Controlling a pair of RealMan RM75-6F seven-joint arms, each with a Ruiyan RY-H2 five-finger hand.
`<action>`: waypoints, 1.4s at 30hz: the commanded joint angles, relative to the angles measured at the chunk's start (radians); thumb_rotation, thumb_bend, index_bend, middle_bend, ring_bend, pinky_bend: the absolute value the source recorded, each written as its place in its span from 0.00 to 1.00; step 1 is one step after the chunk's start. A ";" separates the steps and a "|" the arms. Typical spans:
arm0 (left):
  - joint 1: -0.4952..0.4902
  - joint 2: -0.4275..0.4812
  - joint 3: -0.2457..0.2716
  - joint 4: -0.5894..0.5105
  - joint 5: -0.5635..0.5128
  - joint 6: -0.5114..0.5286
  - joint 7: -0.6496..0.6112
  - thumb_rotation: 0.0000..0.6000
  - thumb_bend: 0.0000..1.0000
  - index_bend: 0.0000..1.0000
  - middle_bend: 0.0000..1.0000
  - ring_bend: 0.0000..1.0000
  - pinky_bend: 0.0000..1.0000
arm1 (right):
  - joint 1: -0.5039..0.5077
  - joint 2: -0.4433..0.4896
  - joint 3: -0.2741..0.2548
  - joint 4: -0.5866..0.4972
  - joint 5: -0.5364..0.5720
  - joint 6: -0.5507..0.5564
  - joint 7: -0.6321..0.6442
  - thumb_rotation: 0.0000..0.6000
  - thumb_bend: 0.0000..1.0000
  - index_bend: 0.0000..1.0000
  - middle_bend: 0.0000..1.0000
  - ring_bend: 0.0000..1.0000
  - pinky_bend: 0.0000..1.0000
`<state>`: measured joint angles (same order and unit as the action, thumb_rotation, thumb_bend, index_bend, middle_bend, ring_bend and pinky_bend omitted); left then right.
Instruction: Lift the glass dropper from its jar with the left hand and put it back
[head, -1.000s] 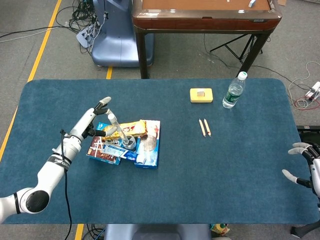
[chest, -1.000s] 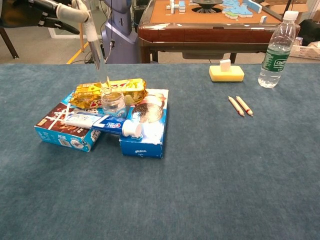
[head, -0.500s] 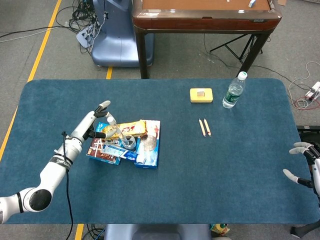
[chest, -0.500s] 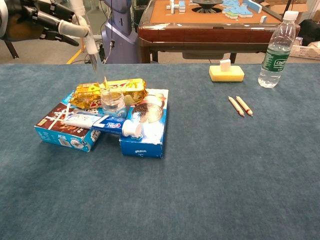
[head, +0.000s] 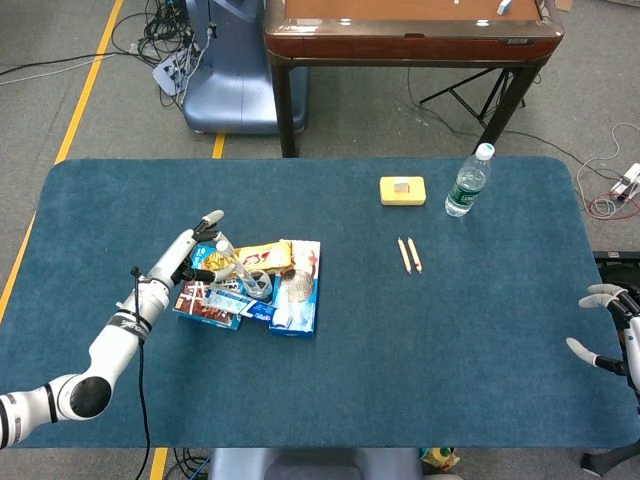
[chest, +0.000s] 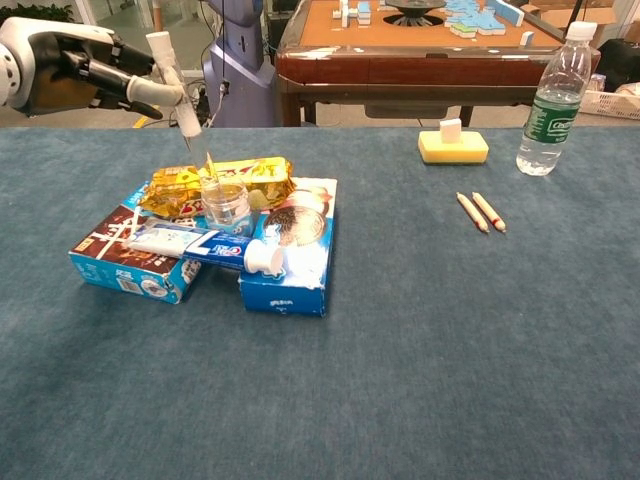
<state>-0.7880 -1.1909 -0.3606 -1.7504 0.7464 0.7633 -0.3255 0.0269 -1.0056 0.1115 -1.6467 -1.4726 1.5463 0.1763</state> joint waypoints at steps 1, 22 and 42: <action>-0.002 -0.021 0.007 0.023 0.001 -0.004 0.001 1.00 0.30 0.62 0.01 0.00 0.09 | 0.000 0.000 0.001 0.001 0.001 -0.001 0.002 1.00 0.07 0.44 0.32 0.21 0.29; 0.012 -0.061 0.022 0.103 0.015 -0.054 -0.011 1.00 0.30 0.61 0.01 0.00 0.09 | 0.001 0.004 0.000 0.002 0.001 -0.007 0.011 1.00 0.07 0.44 0.32 0.21 0.29; -0.012 -0.058 0.042 0.116 -0.015 -0.115 0.018 1.00 0.30 0.53 0.01 0.00 0.09 | -0.002 0.011 0.002 0.001 0.002 -0.002 0.027 1.00 0.07 0.44 0.32 0.21 0.29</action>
<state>-0.7987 -1.2490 -0.3194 -1.6347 0.7322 0.6487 -0.3088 0.0251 -0.9948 0.1136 -1.6461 -1.4706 1.5445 0.2035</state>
